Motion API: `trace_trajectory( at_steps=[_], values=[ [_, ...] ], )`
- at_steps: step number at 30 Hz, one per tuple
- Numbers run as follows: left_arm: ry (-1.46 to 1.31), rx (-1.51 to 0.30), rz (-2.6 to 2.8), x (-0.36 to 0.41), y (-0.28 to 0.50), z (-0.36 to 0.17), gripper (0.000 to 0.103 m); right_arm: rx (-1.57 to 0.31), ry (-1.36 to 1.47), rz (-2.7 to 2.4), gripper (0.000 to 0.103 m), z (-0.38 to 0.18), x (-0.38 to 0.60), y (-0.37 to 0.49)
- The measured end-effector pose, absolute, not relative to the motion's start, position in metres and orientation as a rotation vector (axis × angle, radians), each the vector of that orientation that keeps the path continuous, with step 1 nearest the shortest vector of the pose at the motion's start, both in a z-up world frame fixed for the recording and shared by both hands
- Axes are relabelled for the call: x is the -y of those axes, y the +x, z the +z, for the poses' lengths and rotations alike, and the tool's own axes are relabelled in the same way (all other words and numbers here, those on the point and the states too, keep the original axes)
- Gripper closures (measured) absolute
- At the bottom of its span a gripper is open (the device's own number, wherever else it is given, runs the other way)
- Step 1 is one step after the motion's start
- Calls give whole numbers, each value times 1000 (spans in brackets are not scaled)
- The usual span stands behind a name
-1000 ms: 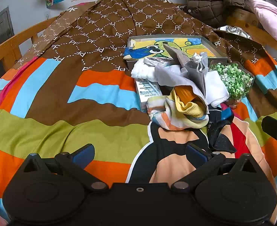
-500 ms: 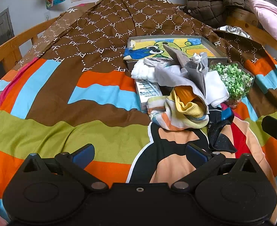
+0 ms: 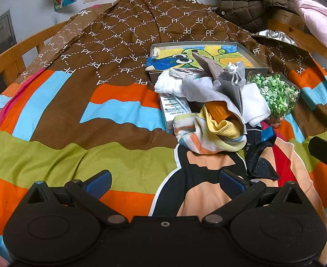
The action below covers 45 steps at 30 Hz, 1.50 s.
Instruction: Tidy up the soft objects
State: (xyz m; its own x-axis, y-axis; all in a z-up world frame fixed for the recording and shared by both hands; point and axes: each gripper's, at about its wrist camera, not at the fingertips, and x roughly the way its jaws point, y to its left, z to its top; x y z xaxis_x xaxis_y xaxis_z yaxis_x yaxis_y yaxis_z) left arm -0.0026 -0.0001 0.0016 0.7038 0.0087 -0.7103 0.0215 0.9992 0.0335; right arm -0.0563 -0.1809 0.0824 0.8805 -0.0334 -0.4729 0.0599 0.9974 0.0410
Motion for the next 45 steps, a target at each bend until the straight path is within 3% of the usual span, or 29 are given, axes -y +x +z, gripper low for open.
trace_trajectory(
  at_steps=[45],
  values=[
    [44, -803, 9, 0, 0, 0, 1, -491, 59, -85, 0, 82, 183, -55]
  ],
)
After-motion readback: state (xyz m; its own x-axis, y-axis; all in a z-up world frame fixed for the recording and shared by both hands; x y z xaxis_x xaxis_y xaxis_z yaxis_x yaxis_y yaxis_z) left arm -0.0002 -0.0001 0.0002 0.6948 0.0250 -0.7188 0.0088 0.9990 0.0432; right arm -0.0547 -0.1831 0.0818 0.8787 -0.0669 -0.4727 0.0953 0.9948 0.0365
